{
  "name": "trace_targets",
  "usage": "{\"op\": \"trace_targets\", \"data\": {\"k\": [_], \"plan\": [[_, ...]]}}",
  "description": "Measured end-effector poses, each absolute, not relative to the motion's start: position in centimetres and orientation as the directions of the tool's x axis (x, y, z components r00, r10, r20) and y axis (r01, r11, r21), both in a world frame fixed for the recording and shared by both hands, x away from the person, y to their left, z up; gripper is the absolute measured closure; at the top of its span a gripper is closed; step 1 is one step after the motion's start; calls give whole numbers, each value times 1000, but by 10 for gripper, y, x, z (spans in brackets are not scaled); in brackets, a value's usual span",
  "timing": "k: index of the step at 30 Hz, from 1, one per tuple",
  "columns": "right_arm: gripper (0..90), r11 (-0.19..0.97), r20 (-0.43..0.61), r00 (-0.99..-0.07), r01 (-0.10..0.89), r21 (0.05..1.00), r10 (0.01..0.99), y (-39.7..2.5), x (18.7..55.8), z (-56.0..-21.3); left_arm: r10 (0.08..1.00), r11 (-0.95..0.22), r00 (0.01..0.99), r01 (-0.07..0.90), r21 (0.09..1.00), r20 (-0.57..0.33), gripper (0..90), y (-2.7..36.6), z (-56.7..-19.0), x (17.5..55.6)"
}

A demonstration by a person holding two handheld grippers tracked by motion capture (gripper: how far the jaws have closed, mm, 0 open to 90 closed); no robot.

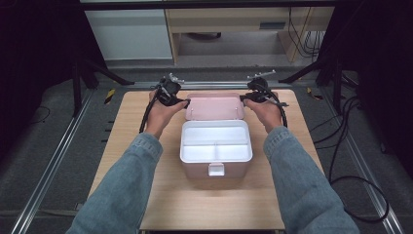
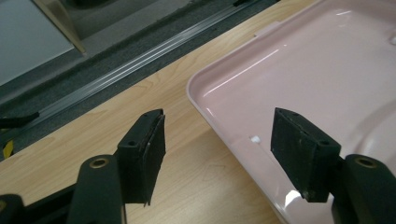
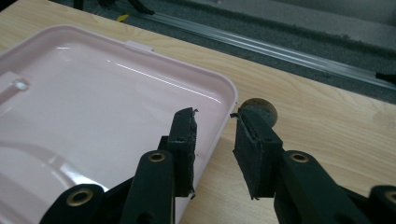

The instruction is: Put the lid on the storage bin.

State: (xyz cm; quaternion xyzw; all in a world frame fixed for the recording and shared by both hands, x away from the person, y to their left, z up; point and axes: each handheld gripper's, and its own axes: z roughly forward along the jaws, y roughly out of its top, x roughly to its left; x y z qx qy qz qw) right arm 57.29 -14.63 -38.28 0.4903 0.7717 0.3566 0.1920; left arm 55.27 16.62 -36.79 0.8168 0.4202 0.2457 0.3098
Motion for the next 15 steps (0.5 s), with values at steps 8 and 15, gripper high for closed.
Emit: {"op": "trace_targets", "data": {"k": [8,15], "plan": [[638,224,96,-407,667,710,908,-141,589,-402,861,-437,487,556,707,149,375,164,-377,567],[660,220,104,-391,696,683,914,-134,595,-411,867,-431,480,582,689,137,388,165,-386,573]]}}
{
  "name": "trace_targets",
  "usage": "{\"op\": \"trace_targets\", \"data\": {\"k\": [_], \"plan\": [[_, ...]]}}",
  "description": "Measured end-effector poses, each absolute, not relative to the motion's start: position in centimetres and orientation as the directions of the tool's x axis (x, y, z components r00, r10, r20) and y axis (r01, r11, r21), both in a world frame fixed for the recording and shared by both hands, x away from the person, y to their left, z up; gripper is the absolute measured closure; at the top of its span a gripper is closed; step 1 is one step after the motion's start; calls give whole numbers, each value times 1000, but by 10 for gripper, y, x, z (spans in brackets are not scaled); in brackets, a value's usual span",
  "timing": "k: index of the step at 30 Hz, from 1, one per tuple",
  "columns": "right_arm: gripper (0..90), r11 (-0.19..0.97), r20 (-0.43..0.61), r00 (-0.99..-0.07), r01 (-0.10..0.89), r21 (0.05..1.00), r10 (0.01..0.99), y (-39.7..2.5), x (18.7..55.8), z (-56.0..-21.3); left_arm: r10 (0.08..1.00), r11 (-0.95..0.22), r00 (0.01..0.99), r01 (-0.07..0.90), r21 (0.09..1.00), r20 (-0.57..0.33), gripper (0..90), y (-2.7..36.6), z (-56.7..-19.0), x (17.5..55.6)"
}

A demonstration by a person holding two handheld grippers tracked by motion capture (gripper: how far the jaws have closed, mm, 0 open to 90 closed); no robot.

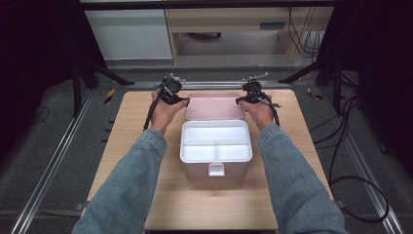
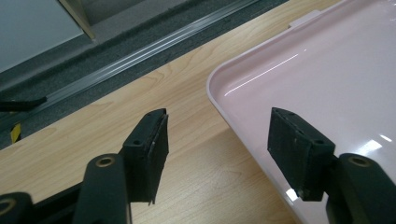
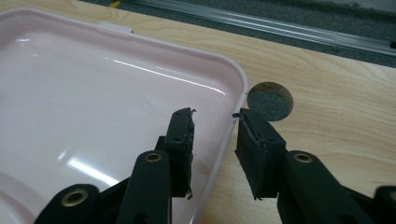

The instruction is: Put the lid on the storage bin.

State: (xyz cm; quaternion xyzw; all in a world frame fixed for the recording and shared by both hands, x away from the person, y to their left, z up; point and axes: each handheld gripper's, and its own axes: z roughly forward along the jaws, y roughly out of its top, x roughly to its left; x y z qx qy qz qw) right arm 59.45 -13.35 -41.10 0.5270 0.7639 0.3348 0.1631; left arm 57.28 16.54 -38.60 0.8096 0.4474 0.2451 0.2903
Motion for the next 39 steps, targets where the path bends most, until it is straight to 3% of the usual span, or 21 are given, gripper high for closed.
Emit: {"op": "trace_targets", "data": {"k": [10,24,29,34,39], "plan": [[758,227,66,-359,711,665,931,-129,596,-416,880,-403,463,606,686,107,440,159,-398,580],[805,208,53,-346,671,712,937,-127,591,-403,891,-356,450,613,705,59,545,155,-403,583],[813,197,51,-342,651,733,938,-128,588,-397,892,-348,448,605,716,55,610,152,-398,582],[821,178,55,-332,629,757,942,-130,582,-387,896,-349,437,574,741,83,737,153,-385,576],[828,172,46,-330,602,779,943,-132,575,-374,900,-337,427,559,758,85,766,153,-369,569]]}}
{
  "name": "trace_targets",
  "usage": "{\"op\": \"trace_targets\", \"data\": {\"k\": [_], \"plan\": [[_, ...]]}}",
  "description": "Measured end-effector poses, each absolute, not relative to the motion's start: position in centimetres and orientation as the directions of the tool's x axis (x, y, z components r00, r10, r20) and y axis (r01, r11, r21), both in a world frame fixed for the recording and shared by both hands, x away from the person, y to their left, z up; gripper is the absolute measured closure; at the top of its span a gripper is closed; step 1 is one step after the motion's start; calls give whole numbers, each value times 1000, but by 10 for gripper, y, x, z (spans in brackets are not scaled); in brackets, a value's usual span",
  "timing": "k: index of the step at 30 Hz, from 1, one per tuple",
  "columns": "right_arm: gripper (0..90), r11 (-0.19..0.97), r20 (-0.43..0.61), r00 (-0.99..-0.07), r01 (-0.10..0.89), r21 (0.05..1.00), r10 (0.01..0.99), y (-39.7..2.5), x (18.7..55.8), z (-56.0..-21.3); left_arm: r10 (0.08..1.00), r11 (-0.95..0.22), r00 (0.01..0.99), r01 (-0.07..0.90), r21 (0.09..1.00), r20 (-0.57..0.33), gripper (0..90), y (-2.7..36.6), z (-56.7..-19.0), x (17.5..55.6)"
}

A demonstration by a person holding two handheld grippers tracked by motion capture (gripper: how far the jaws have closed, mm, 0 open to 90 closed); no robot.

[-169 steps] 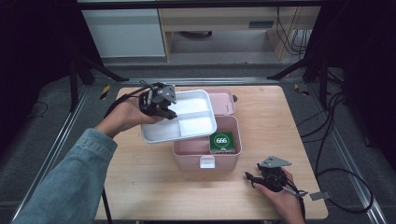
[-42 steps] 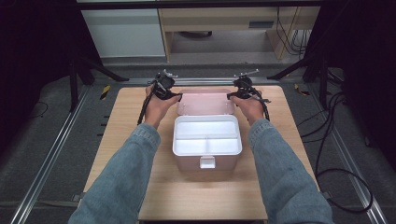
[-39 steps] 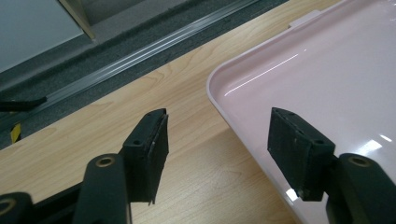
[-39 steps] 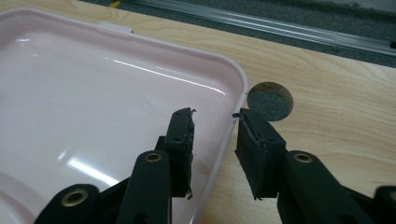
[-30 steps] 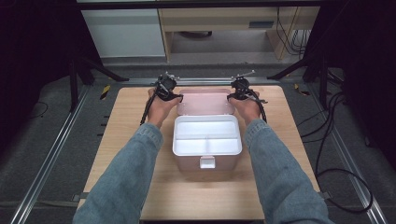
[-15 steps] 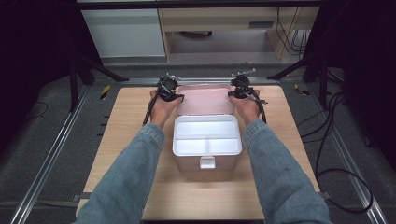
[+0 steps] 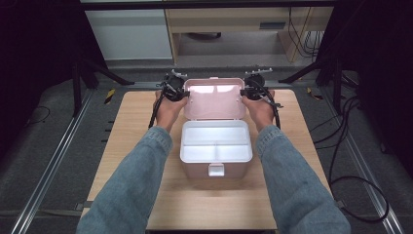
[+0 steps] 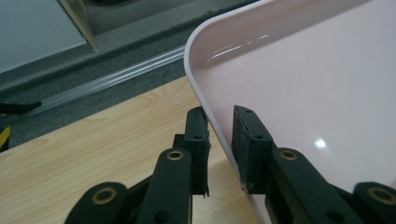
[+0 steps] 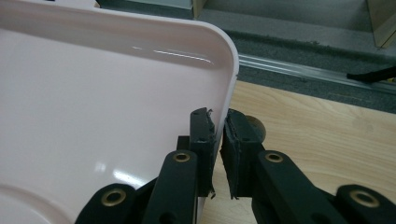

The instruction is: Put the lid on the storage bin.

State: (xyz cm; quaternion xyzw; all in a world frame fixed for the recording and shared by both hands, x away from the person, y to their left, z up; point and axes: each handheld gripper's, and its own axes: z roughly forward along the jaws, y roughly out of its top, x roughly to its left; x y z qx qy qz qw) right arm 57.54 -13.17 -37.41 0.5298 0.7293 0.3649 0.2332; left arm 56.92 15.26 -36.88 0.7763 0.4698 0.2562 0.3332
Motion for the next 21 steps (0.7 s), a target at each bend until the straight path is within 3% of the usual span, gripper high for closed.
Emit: {"op": "trace_targets", "data": {"k": [8,13,21], "plan": [[818,174,36,-341,564,808,939,-136,562,-355,902,-300,428,529,794,56,802,155,-348,555],[697,155,63,-346,567,809,936,-139,562,-353,899,-299,434,518,801,56,813,155,-342,551],[824,146,57,-332,556,818,941,-139,562,-345,897,-290,441,507,811,46,819,155,-336,547]]}}
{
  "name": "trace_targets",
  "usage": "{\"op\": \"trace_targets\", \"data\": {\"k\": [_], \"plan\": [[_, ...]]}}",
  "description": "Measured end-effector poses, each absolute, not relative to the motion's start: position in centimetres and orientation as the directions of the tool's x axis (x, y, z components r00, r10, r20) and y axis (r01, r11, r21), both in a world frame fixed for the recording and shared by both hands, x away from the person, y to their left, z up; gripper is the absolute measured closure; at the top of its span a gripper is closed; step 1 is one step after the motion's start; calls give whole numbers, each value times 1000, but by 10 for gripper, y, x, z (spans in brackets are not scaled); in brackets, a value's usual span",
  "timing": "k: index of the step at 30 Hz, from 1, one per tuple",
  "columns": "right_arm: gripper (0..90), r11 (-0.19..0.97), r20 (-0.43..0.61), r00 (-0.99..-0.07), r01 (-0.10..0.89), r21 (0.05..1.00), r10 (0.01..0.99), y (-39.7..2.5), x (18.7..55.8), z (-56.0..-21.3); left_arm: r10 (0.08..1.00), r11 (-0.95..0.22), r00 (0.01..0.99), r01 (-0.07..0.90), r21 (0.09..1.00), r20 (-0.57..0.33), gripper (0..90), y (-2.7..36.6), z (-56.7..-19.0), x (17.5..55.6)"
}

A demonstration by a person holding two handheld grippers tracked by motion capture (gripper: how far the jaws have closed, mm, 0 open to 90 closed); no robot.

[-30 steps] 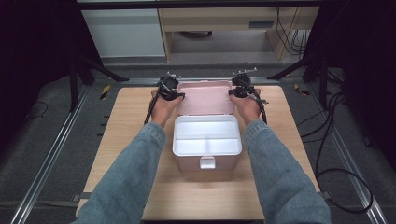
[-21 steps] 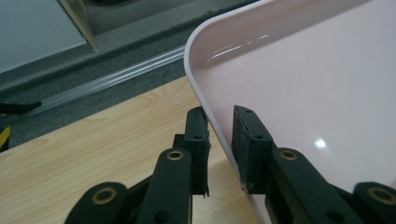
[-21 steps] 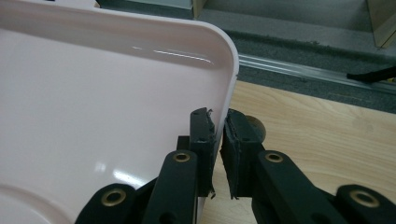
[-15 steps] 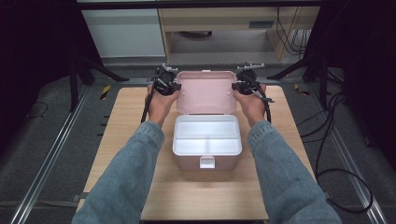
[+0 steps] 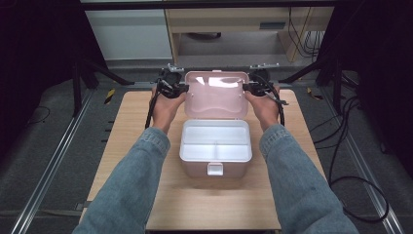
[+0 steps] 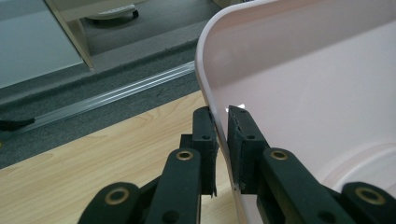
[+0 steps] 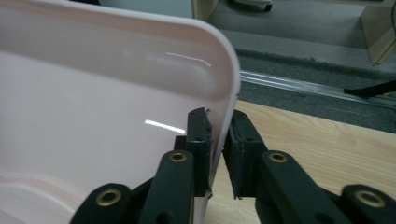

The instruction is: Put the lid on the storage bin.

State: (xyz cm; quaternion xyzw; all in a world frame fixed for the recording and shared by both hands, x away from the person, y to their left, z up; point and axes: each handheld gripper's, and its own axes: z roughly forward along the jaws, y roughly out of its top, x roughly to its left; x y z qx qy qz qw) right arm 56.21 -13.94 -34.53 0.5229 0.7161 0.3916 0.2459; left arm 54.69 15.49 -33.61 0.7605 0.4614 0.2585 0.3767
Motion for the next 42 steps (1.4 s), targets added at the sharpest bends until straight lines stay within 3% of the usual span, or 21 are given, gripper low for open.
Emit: {"op": "trace_targets", "data": {"k": [5,6,10,13,27,42], "plan": [[842,148,39,-326,529,836,945,-138,552,-336,895,-289,444,486,825,52,786,157,-334,540],[845,145,39,-327,521,841,944,-138,550,-335,900,-281,433,477,833,56,710,158,-333,537],[850,147,25,-327,492,858,945,-137,543,-333,895,-292,438,440,849,81,575,168,-329,518],[852,147,19,-329,474,868,944,-136,537,-332,896,-281,437,422,862,78,547,183,-327,501],[860,161,1,-345,439,884,938,-132,530,-326,933,-240,352,456,857,75,487,257,-344,467],[863,159,-32,-362,327,932,932,-136,482,-322,932,-245,355,481,842,69,468,260,-372,435]]}}
